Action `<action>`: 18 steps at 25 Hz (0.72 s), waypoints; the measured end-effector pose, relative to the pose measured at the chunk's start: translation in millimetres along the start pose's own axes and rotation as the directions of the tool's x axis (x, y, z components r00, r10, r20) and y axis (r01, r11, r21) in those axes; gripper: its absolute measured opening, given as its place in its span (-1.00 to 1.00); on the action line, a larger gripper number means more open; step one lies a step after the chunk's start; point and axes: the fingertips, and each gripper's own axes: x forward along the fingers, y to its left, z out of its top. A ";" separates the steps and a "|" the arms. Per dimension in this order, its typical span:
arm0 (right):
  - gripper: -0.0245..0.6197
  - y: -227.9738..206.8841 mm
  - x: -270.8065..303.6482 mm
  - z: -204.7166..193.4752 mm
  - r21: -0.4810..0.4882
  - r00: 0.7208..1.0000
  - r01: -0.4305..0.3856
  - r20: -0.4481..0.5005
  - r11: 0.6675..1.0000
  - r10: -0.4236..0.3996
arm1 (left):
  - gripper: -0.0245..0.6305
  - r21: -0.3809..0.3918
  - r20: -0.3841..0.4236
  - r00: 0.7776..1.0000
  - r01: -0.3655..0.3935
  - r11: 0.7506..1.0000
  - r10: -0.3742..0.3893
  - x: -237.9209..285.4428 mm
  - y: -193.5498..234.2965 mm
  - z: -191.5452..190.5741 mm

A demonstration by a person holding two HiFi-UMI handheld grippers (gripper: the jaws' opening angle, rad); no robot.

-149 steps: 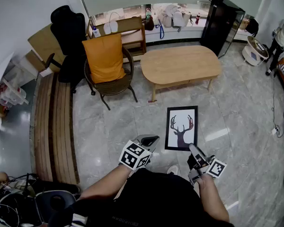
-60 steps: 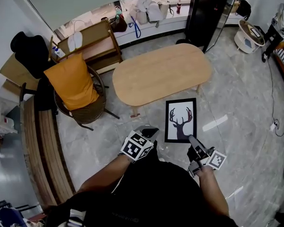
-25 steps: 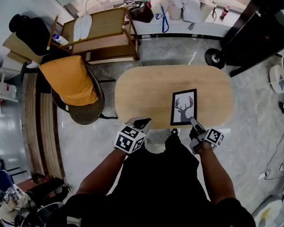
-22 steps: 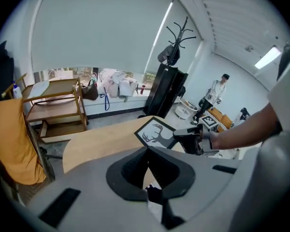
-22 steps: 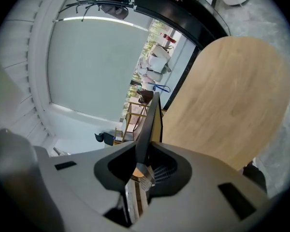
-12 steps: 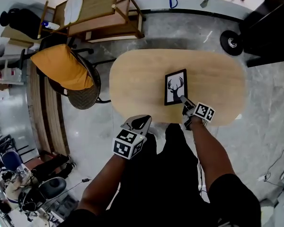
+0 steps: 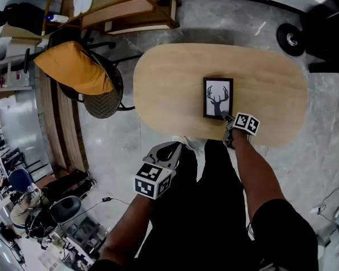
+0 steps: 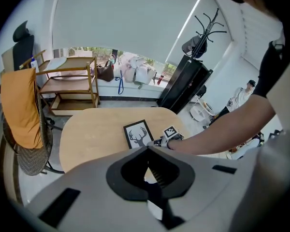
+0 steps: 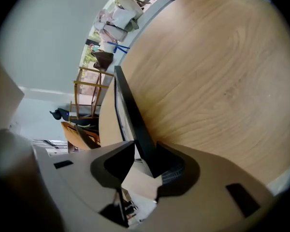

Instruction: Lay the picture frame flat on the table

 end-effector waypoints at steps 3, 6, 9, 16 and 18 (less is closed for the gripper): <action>-0.35 -9.5 8.7 -5.2 -0.033 0.992 0.102 -0.077 0.994 -0.104 | -0.93 -0.001 -0.004 1.000 -0.009 1.000 0.009 -5.4 -0.3 -10.4; -0.17 -11.7 8.5 -11.4 -0.150 0.966 0.201 -0.134 0.968 -0.221 | -0.93 0.004 -0.001 1.000 -0.010 1.000 0.010 -16.3 0.2 -17.4; -0.08 -7.2 5.0 -25.1 -0.345 0.928 0.237 -0.195 0.908 -0.316 | -0.93 0.026 0.008 1.000 -0.007 1.000 0.007 -28.7 3.5 -19.2; -0.06 -10.6 -19.1 -56.4 -0.574 0.892 0.252 -0.174 0.779 -0.416 | -0.93 0.100 0.019 0.999 0.027 0.995 -0.029 -46.1 3.2 -19.7; -0.06 -9.0 -31.2 -63.8 -0.525 0.913 0.268 -0.128 0.808 -0.386 | -0.93 0.129 0.021 0.999 0.044 0.991 -0.047 -52.3 2.6 -22.4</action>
